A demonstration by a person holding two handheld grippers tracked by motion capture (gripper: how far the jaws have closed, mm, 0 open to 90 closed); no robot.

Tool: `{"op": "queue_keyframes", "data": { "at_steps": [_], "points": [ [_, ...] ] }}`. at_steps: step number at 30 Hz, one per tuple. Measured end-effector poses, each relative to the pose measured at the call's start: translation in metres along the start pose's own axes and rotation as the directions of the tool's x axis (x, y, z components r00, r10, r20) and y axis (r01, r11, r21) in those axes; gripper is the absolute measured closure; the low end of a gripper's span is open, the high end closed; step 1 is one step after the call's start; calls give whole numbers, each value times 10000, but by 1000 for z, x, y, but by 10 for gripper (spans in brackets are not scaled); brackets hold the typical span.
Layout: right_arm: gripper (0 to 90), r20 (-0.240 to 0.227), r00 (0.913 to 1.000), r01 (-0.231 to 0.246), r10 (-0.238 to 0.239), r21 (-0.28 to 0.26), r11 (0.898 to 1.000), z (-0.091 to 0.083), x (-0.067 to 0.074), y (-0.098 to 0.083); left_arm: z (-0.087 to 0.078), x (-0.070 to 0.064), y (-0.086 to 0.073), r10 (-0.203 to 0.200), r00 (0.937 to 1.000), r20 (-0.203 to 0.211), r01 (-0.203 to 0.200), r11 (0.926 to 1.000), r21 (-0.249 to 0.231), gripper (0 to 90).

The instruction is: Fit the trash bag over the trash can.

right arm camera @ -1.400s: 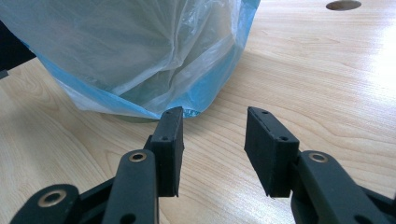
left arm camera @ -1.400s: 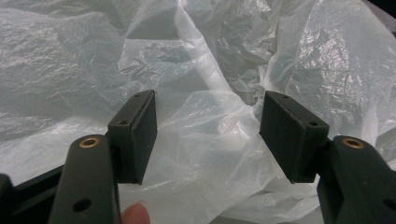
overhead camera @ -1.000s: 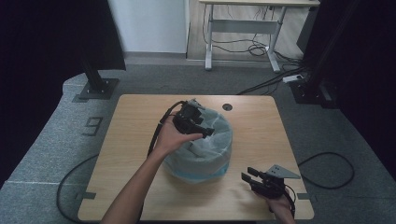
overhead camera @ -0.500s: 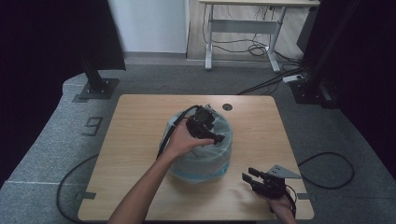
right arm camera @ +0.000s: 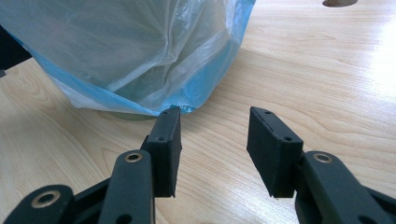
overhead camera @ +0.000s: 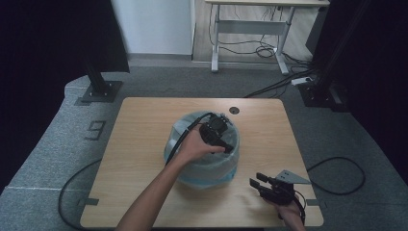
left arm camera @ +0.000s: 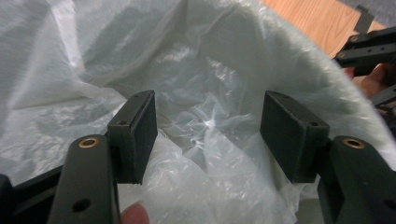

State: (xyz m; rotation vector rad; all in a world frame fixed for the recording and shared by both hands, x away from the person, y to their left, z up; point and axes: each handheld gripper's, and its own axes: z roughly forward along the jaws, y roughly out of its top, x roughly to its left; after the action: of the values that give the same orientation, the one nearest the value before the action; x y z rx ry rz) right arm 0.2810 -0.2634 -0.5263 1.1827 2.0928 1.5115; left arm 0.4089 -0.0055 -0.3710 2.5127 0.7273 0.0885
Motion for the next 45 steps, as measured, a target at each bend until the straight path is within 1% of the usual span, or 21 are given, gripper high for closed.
{"op": "queue_keyframes", "data": {
  "at_steps": [3,5,6,10,12,15,19,22,25,26,28,29,30,32,34,35,36,37,40,43,45],
  "points": [
    [538,14,10000,-16,16,-26,10000,-1,-1,0,2,1,1,-31,10000,1,31,10000,7,359],
    [538,29,10000,-36,36,-60,10000,-1,-1,0,-1,1,1,-14,10000,29,15,9999,-159,360],
    [538,35,10000,-44,44,-66,10000,-2,-2,0,-3,0,0,-52,10000,81,55,9994,-341,360],
    [538,56,10000,-60,60,-50,10000,-2,-2,-1,-21,1,-3,-102,9995,290,134,9937,-1112,361],
    [538,54,10000,-50,50,-50,10000,-2,-2,-1,-31,3,-5,-119,9998,169,140,9914,-1298,362],
    [538,54,10000,-48,49,-43,10000,-1,-1,-1,-46,8,-12,-238,9997,113,253,9872,-1575,362],
    [538,33,10000,-24,24,-14,10000,0,0,-1,-64,18,-25,-490,9988,-91,466,9828,-1788,362],
    [538,36,10000,-47,47,-9,10000,0,0,-1,-70,27,-35,-717,9971,-269,662,9835,-1683,362],
    [538,31,10000,-43,43,30,10000,1,0,-1,-68,37,-44,-954,9942,-490,876,9861,-1410,362],
    [538,29,10000,-40,40,28,10000,2,1,-1,-67,40,-47,-1030,9925,-660,938,9870,-1305,362],
    [538,13,10000,-17,17,47,10000,2,2,-1,-64,47,-51,-1184,9866,-1127,1063,9884,-1085,363],
    [538,9,10000,-21,21,42,10000,2,2,-1,-62,50,-53,-1284,9849,-1157,1166,9877,-1040,365],
    [537,14,10000,-23,22,47,10000,2,2,-2,-60,53,-55,-1390,9845,-1072,1281,9865,-1020,365],
    [537,28,10000,-43,43,60,10000,2,1,-2,-56,57,-58,-1477,9827,-1120,1388,9868,-835,365],
    [537,40,10000,-70,70,53,10000,2,1,-2,-52,59,-60,-1546,9818,-1101,1484,9870,-625,365],
    [537,40,10000,-76,76,63,10000,2,1,-3,-50,60,-60,-1507,9809,-1232,1448,9879,-554,363],
    [537,46,10000,-77,77,59,10000,1,0,-2,-50,60,-60,-1562,9793,-1286,1505,9872,-533,368],
    [537,46,10000,-80,79,54,10000,1,0,-2,-50,61,-60,-1611,9790,-1252,1556,9864,-528,365],
    [537,48,10000,-72,72,51,10000,1,0,-3,-50,60,-59,-1619,9785,-1278,1572,9865,-455,366],
    [537,56,10000,-74,74,60,10000,1,0,-3,-50,58,-59,-1500,9800,-1305,1460,9885,-397,366],
    [537,63,10000,-63,63,38,10000,0,0,-3,-51,58,-60,-1494,9808,-1250,1450,9885,-438,367]
  ]
}}
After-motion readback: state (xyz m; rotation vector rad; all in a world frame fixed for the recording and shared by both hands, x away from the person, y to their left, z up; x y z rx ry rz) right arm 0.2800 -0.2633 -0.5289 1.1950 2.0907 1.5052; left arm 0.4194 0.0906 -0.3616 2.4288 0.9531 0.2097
